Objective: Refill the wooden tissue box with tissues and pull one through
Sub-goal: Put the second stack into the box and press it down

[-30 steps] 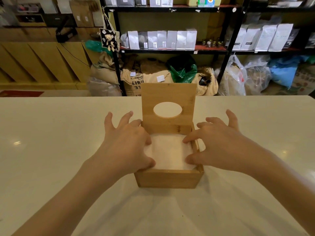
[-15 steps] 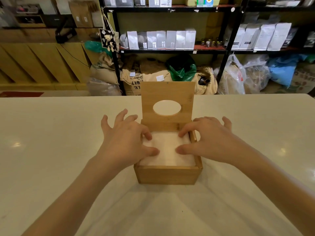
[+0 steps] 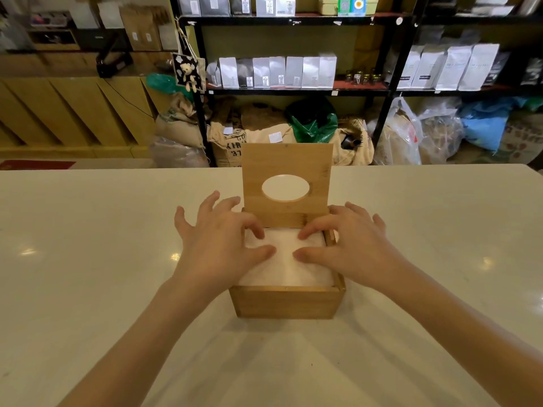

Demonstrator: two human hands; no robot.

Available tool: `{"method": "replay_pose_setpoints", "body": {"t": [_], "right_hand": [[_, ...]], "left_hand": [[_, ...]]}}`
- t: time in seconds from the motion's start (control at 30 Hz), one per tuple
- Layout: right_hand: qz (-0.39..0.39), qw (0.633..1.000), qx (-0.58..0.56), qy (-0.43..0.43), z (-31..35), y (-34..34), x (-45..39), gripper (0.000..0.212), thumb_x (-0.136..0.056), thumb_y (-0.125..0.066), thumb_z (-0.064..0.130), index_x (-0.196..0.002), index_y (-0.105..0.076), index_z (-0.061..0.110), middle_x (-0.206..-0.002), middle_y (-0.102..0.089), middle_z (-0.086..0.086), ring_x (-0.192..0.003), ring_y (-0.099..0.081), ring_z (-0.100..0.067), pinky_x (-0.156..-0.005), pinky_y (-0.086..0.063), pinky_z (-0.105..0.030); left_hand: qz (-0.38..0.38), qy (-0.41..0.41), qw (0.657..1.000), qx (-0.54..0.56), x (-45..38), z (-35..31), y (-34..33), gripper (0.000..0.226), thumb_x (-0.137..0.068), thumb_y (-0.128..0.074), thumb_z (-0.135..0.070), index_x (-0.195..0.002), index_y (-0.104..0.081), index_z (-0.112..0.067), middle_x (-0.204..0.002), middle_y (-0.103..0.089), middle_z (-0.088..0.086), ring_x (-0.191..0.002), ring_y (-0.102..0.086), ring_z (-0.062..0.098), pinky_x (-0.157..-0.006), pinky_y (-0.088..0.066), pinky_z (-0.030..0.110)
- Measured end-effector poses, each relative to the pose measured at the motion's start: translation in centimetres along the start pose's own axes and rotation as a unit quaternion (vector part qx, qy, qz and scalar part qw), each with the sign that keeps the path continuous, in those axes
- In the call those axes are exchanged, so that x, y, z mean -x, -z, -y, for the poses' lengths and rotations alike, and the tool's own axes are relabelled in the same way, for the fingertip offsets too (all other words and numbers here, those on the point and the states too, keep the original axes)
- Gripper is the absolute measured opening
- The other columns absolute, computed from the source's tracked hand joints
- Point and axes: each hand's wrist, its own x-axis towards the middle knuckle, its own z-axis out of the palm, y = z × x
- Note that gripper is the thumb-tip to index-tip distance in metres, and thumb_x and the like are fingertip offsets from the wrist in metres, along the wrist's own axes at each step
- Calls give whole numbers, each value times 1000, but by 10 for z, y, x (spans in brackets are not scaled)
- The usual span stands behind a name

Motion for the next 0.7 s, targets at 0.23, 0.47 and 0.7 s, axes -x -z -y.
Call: {"method": "replay_pose_setpoints", "body": {"t": [0.23, 0.47, 0.7], "right_hand": [[-275, 937, -195, 89, -3, 39, -6, 20, -77, -69, 31, -91, -56, 26, -103, -55, 14, -114, -48, -14, -98, -35, -34], [-202, 966, -106, 119, 3, 51, -30, 38, -89, -54, 32, -127, -49, 27, -101, -63, 7, -92, -55, -12, -86, -40, -29], [-235, 960, -35, 149, 3, 49, -29, 31, -92, -50, 28, -122, -57, 27, -98, -67, 6, -96, -46, -10, -92, -39, -36]], "left_hand": [[-176, -80, 951, 241, -21, 5, 41, 44, -75, -70, -35, -109, -42, -35, -107, -49, -20, -114, -50, 11, -104, -37, 53], [-95, -107, 973, 184, -46, 5, 51, 44, -81, -63, -37, -123, -51, -35, -105, -59, -12, -109, -55, 15, -100, -41, 51], [-144, -139, 966, 166, -38, 7, 49, 28, -84, -62, -24, -112, -60, -26, -89, -61, -10, -95, -60, 12, -100, -41, 49]]}}
